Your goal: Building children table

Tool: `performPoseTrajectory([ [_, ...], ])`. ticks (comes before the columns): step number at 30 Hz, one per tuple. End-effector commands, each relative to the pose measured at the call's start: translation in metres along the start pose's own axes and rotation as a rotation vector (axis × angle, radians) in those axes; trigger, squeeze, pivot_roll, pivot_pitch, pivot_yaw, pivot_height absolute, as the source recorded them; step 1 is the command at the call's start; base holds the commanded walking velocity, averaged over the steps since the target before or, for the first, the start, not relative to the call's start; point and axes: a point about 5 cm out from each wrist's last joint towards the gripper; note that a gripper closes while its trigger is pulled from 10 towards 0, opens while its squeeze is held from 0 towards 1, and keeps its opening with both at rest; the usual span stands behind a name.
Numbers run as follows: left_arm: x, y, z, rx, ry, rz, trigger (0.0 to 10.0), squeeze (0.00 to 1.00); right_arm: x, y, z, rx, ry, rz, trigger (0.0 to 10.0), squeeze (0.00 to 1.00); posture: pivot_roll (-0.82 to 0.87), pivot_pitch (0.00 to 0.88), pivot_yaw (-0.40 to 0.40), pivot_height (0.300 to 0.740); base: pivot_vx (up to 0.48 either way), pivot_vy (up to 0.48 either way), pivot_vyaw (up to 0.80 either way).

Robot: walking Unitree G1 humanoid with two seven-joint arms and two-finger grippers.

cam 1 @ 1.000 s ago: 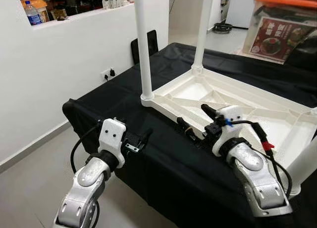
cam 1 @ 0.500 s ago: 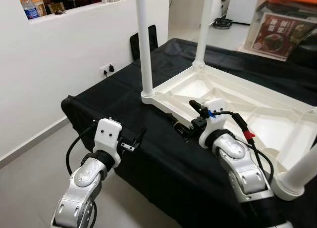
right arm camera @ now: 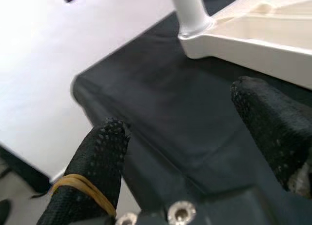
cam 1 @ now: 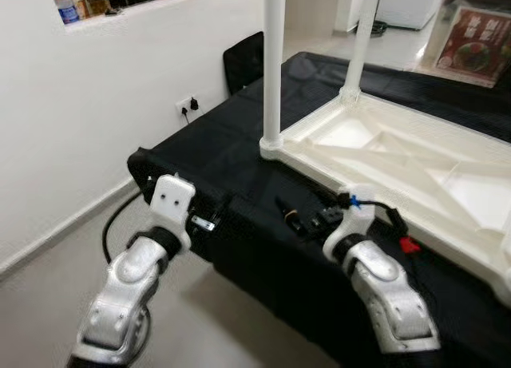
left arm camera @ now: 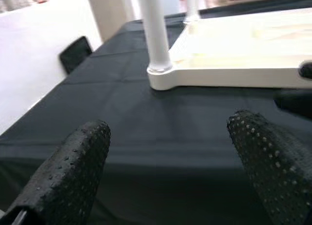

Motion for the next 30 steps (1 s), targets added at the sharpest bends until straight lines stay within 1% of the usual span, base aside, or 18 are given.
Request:
performPoseTrajectory([
  [1,-0.002,-0.001,-0.005,0.015,-0.024,-0.015,10.0,0.0,0.007,-0.004,-0.004,0.008,-0.011,0.02,10.0,0.0,-0.03,0.027,0.011,0.74,0.0,0.48,-0.8],
  [3,0.0,-0.001,-0.005,0.018,-0.015,-0.006,10.0,0.0,0.009,-0.006,-0.002,-0.003,-0.012,0.026,10.0,0.0,-0.03,0.025,0.013,0.74,0.0,0.48,-0.8],
  [10,0.0,0.0,-0.005,0.011,-0.023,0.004,10.0,0.0,0.013,-0.009,-0.002,-0.015,-0.024,0.032,10.0,0.0,-0.03,0.025,0.015,0.74,0.0,0.0,-0.8],
  [14,0.0,0.0,-0.003,0.016,-0.022,0.009,10.0,0.0,0.021,-0.013,0.006,-0.042,-0.017,0.05,10.0,0.0,-0.03,0.028,0.012,0.74,0.0,0.0,-0.8],
  [20,0.0,0.001,-0.003,0.018,-0.026,0.007,10.0,0.0,0.023,-0.014,0.01,-0.057,-0.013,0.053,10.0,0.0,-0.03,0.031,0.014,0.74,0.0,0.0,-0.8],
  [23,0.0,0.002,-0.004,0.002,-0.013,0.007,10.0,0.0,0.02,-0.013,0.008,-0.056,-0.02,0.048,10.0,0.0,-0.02,0.032,0.013,0.74,0.0,0.0,-0.8],
  [24,0.001,0.003,-0.004,-0.009,-0.004,0.009,10.0,0.0,0.018,-0.013,0.005,-0.05,-0.021,0.044,10.0,0.0,-0.02,0.032,0.014,0.74,0.0,0.0,-0.8],
  [28,0.003,0.004,-0.004,-0.024,-0.009,0.018,10.0,0.0,0.016,-0.013,-0.001,-0.034,-0.011,0.046,10.0,0.0,-0.02,0.033,0.014,0.74,0.0,0.0,-0.8],
  [30,0.006,0.005,-0.004,-0.036,-0.009,0.034,10.0,0.0,0.018,-0.014,-0.003,-0.027,-0.008,0.061,10.0,0.0,-0.02,0.034,0.011,0.74,0.0,0.0,0.0],
])
Point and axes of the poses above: a point about 5 cm out from each wrist's last joint towards the gripper, its own y axis pointing back from the gripper into the wrist, its own x axis along the axis of the wrist's last joint, z = x × y, and after that the axes turned 2 degrees about -y, right-handed
